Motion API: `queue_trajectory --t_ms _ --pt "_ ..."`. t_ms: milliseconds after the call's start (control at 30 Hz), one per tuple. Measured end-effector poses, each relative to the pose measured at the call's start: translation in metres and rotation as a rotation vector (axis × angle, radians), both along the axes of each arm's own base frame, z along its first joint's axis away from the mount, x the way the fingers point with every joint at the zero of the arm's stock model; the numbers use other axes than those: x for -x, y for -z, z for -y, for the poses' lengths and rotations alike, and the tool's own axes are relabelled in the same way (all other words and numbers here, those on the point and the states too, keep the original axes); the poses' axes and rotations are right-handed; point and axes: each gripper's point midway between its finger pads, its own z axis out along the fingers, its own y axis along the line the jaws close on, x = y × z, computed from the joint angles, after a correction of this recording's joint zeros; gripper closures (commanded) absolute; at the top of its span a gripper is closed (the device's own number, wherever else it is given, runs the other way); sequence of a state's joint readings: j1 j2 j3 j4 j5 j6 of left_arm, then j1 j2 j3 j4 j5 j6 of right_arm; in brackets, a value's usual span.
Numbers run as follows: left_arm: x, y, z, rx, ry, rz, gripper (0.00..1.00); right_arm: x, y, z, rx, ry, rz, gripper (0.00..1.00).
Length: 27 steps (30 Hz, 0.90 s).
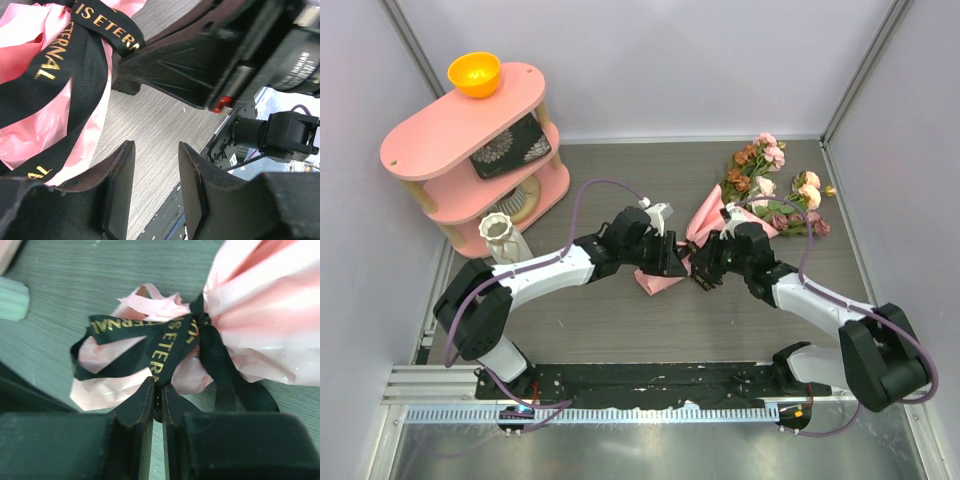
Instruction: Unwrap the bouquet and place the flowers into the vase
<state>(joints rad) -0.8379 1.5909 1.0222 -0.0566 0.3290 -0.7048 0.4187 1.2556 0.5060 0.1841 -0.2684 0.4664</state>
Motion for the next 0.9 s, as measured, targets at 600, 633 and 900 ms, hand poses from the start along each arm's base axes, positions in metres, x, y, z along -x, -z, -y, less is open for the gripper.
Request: queue_trajectory --t_ms 600,633,900 --pt "-0.004 -0.004 0.013 0.025 0.054 0.028 0.57 0.011 -0.054 -0.014 -0.145 -0.020 0.001 0.73" --pt "-0.006 -0.004 0.014 0.023 0.057 0.034 0.58 0.010 -0.056 -0.015 -0.154 -0.020 -0.003 0.68" --pt "-0.010 -0.011 0.005 0.011 0.022 0.087 0.55 -0.004 -0.059 -0.035 -0.232 -0.048 -0.069 0.41"
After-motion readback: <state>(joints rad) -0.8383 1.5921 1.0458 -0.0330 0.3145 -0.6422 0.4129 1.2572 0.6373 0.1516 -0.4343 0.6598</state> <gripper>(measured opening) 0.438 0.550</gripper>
